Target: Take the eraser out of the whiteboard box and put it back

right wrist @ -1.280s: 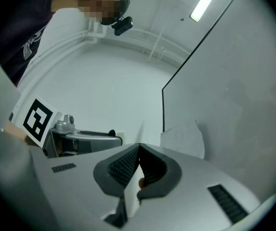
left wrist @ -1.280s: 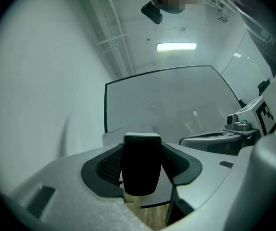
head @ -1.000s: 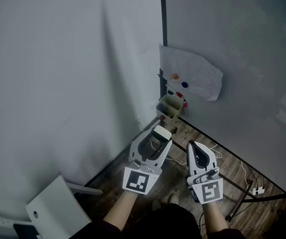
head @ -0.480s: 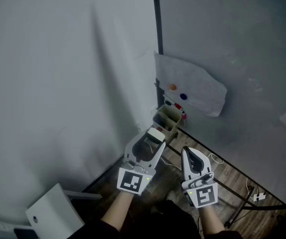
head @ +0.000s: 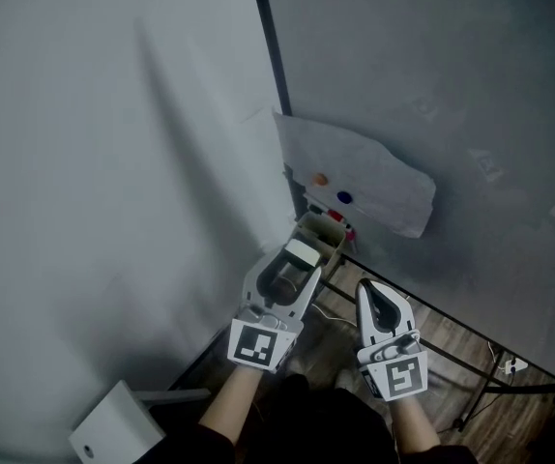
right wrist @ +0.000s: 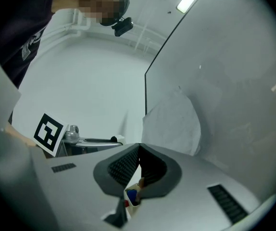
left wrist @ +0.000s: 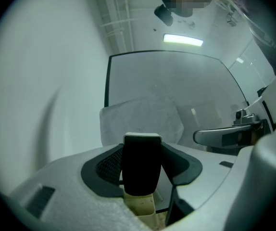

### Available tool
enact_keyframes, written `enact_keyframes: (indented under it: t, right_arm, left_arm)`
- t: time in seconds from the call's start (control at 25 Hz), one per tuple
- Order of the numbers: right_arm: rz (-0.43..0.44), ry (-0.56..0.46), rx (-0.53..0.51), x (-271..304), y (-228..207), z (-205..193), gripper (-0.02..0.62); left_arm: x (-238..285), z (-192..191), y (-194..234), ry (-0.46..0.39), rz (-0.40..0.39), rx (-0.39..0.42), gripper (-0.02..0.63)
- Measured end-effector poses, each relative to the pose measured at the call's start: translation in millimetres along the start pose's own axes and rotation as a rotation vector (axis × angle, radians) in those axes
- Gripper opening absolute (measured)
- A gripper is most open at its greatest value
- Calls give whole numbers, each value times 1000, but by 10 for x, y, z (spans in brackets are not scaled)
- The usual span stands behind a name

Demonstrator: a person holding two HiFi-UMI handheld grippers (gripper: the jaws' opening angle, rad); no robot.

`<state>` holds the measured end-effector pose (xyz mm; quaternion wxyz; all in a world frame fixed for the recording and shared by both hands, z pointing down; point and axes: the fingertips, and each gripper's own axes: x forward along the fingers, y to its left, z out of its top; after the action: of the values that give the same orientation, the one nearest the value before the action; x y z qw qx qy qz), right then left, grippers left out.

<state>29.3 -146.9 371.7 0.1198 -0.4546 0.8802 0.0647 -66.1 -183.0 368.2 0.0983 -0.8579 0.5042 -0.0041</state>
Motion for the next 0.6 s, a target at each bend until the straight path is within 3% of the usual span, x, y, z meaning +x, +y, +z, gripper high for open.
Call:
enact_keyframes:
  t: [0.6]
  right_arm:
    - [-270, 30, -72, 455, -63, -139, 3]
  left_arm:
    - [444, -156, 448, -47, -226, -63, 225]
